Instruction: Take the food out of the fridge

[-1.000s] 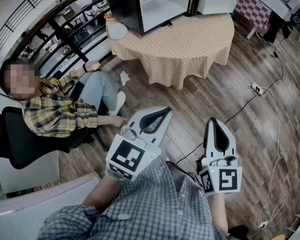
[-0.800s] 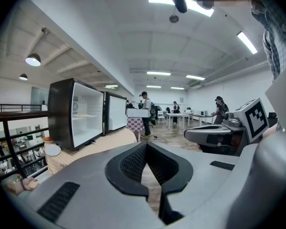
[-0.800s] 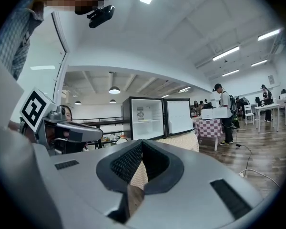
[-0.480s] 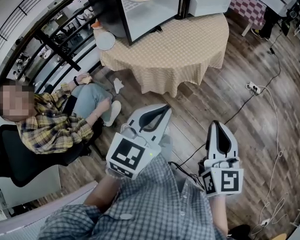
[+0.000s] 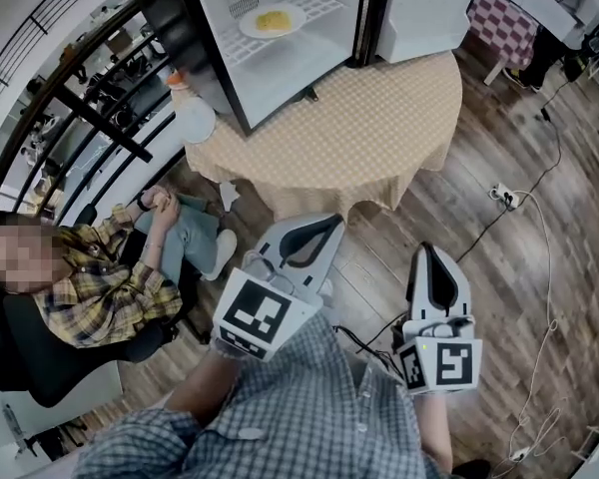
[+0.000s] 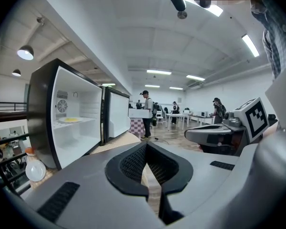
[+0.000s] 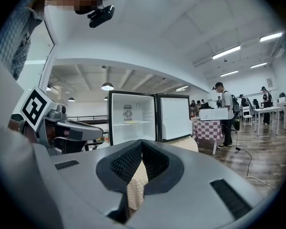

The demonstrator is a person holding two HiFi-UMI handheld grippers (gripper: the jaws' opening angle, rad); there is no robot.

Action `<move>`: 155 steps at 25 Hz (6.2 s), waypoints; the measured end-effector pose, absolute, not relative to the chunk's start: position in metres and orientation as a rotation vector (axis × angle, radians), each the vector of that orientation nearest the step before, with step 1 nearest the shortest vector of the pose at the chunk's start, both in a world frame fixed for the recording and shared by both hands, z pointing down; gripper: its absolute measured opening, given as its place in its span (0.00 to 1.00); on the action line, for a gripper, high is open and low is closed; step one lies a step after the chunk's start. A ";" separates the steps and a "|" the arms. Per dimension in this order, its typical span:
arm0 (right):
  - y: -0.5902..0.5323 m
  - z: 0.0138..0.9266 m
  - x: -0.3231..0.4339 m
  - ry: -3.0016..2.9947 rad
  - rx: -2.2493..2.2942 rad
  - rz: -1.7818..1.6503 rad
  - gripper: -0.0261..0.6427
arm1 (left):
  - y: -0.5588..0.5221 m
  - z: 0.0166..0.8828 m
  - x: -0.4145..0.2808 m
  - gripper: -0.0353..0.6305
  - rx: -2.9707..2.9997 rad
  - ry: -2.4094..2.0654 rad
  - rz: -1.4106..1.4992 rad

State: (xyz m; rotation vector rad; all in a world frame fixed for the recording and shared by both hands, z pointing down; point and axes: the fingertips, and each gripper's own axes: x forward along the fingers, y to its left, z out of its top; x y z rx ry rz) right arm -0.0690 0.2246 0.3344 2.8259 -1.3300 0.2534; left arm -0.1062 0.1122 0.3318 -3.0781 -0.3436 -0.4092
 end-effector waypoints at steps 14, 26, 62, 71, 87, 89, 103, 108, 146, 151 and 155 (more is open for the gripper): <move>0.132 0.325 0.019 -1.440 2.767 0.224 0.05 | 0.025 0.326 -0.027 0.06 -3.101 -0.238 -0.403; 0.086 0.334 0.067 -1.629 2.652 0.191 0.05 | -0.007 0.332 0.009 0.06 -3.105 -0.052 -0.371; -0.032 0.332 0.235 -2.372 2.033 0.312 0.05 | -0.066 0.329 0.136 0.06 -3.161 0.975 -0.329; -0.073 0.339 0.208 -2.499 1.970 0.511 0.05 | -0.091 0.328 0.117 0.06 -3.088 0.990 -0.376; -0.152 0.358 0.198 -2.607 2.030 1.117 0.06 | -0.115 0.334 0.097 0.06 -3.122 0.996 -0.340; -0.160 0.364 0.198 -2.605 2.029 1.199 0.06 | -0.117 0.335 0.095 0.06 -3.117 1.006 -0.344; -0.197 0.370 0.188 -2.661 1.992 1.528 0.14 | -0.125 0.339 0.074 0.06 -3.097 1.103 -0.351; -0.206 0.375 0.195 -2.616 2.055 1.637 0.14 | -0.127 0.337 0.072 0.06 -3.094 1.102 -0.346; -0.190 0.370 0.187 -2.688 1.924 1.752 0.11 | -0.201 0.369 0.109 0.07 -3.735 1.293 0.330; -0.187 0.369 0.184 -2.702 1.897 1.750 0.11 | -0.209 0.363 0.114 0.19 -3.858 1.242 0.616; -0.185 0.369 0.184 -2.705 1.876 1.715 0.11 | -0.215 0.364 0.118 0.20 -3.874 1.271 0.648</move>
